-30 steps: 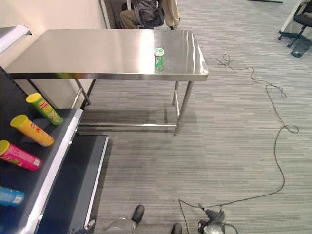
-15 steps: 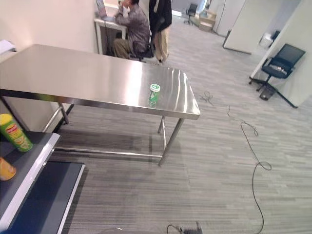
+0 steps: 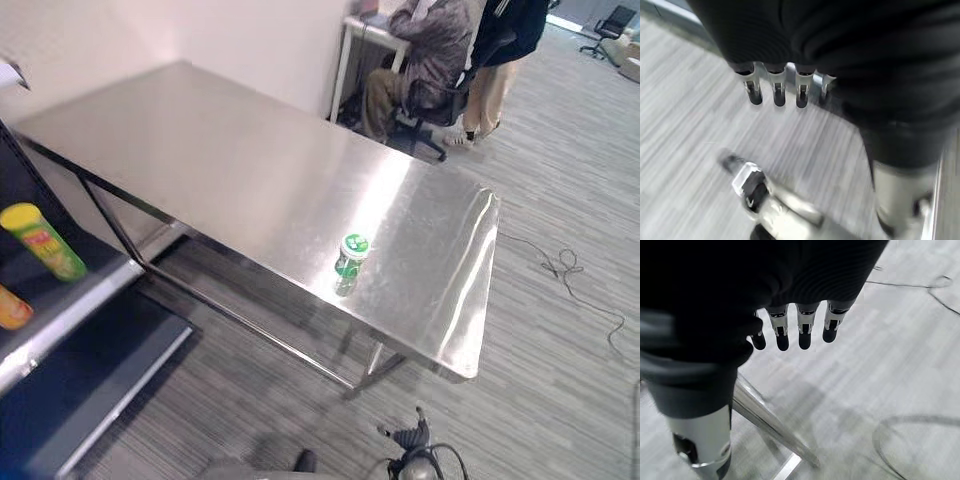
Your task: Put the goods on the table back onto the shelves and tidy them up.
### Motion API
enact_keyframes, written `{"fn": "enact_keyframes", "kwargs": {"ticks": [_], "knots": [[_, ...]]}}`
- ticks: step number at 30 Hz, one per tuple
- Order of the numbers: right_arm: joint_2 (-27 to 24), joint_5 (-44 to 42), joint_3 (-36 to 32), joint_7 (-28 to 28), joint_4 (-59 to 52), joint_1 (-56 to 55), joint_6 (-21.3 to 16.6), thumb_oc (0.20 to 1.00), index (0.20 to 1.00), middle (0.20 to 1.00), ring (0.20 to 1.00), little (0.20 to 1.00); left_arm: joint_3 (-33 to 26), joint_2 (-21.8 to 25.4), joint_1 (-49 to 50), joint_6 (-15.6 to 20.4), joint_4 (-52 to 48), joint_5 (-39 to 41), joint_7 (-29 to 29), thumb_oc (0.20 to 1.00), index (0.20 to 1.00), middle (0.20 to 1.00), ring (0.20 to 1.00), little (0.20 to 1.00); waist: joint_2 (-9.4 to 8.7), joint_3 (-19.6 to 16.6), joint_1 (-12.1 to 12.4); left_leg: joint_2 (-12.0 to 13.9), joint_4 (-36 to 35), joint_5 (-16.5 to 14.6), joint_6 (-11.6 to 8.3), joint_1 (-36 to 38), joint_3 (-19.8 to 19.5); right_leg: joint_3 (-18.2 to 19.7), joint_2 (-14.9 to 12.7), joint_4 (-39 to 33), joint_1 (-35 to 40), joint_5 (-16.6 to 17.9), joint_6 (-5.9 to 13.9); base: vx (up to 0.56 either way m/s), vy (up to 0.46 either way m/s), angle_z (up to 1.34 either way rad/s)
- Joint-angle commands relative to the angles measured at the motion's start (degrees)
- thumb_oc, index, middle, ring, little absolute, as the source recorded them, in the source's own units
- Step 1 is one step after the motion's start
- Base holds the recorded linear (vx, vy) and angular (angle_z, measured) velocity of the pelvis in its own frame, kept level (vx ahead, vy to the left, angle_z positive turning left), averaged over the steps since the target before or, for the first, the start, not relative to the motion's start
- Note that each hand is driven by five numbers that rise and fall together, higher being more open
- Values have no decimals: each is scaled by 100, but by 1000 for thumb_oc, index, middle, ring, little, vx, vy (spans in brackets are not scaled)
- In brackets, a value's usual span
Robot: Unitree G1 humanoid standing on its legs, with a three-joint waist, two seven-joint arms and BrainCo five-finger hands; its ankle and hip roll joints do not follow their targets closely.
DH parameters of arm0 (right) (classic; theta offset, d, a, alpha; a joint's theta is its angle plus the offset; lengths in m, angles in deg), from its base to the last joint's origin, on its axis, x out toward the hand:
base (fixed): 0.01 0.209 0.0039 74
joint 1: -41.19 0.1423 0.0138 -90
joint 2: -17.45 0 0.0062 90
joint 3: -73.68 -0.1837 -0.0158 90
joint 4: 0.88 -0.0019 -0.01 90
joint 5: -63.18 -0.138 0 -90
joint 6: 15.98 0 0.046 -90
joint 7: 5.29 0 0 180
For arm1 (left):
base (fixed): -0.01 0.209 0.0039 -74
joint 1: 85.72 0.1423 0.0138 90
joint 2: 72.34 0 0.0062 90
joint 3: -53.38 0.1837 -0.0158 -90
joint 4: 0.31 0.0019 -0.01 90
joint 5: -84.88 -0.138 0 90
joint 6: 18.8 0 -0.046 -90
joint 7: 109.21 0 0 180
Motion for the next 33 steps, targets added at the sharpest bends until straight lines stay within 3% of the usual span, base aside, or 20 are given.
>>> {"fn": "enact_keyframes", "kwargs": {"ticks": [1, 2, 4, 7, 18, 25, 29, 30, 33], "knots": [[-157, 279, -193, 234, -352, -22, -119, 1000, 1000, 1000, 1000, 1000, 20, -11, -523, 175, 213, -177, -154, 1000, 1000, 1000, 1000, 1000, 458, 9, 153, 632, -2322, 1618, 159, 366, 617, -383, -740, 171, 44, -314, 1067, 95, 154, 11], [-159, 279, -192, 234, -357, -26, -116, 1000, 1000, 1000, 1000, 1000, 20, -14, -521, 177, 214, -177, -154, 1000, 1000, 1000, 1000, 1000, 462, 16, 168, 640, -2325, 1614, 158, 383, 633, -367, -735, 174, 50, -315, 1066, 86, 170, -21], [-117, 398, -279, 331, -782, -262, -109, 1000, 1000, 1000, 1000, 1000, -57, -11, -374, 183, 286, -182, -181, 1000, 1000, 1000, 1000, 1000, 577, -221, -38, 664, -2325, 1577, 5, 634, 870, -376, -731, 139, 72, -279, 1099, 88, 159, -53], [-72, 561, -240, 273, -859, -425, -56, 1000, 1000, 1000, 1000, 1000, -80, -28, -317, 198, 283, -247, -137, 1000, 1000, 1000, 1000, 1000, 621, -326, -131, 641, -2325, 1493, -6, 825, 1099, -297, -824, 69, 103, -195, 1170, 58, 174, -44], [148, 371, -521, 29, -329, -806, 35, 1000, 1000, 1000, 1000, 1000, 99, -107, -314, 221, 330, -399, -1, 1000, 1000, 1000, 1000, 1000, 665, -356, -424, 473, -2325, 1220, 142, 1156, 1392, -66, -1122, 75, 145, -68, 1372, 3, 119, -19], [25, -923, -1755, 1, 489, -879, -88, 1000, 1000, 1000, 1000, 1000, 106, -183, -149, 154, 579, -426, 242, 1000, 1000, 1000, 1000, 1000, 794, -479, -837, 337, -2325, 1031, 234, 1373, 1659, 275, -1284, 96, 77, 45, 1481, 22, 115, -23], [-278, -1791, -2553, 132, 494, -1009, -275, 1000, 1000, 1000, 1000, 1000, 108, -91, -130, 141, 558, -383, 290, 1000, 1000, 1000, 1000, 1000, 824, -497, -1033, 284, -2325, 958, 266, 1439, 1780, 462, -1333, 110, 0, 117, 1538, 9, 65, -20], [-526, -2316, -3116, 284, 423, -1081, -415, 1000, 1000, 1000, 1000, 1000, 122, -33, -128, 124, 520, -401, 330, 1000, 1000, 1000, 1000, 1000, 833, -506, -1143, 246, -2325, 915, 284, 1462, 1825, 549, -1357, 108, -35, 166, 1566, 5, 64, -25], [-766, -2682, -3604, 473, 200, -1183, -530, 1000, 1000, 1000, 1000, 1000, 193, 12, -115, 91, 433, -479, 385, 1000, 1000, 1000, 1000, 1000, 855, -516, -1214, 208, -2325, 875, 301, 1483, 1847, 596, -1387, 94, -57, 211, 1598, 5, 56, -14]]}}
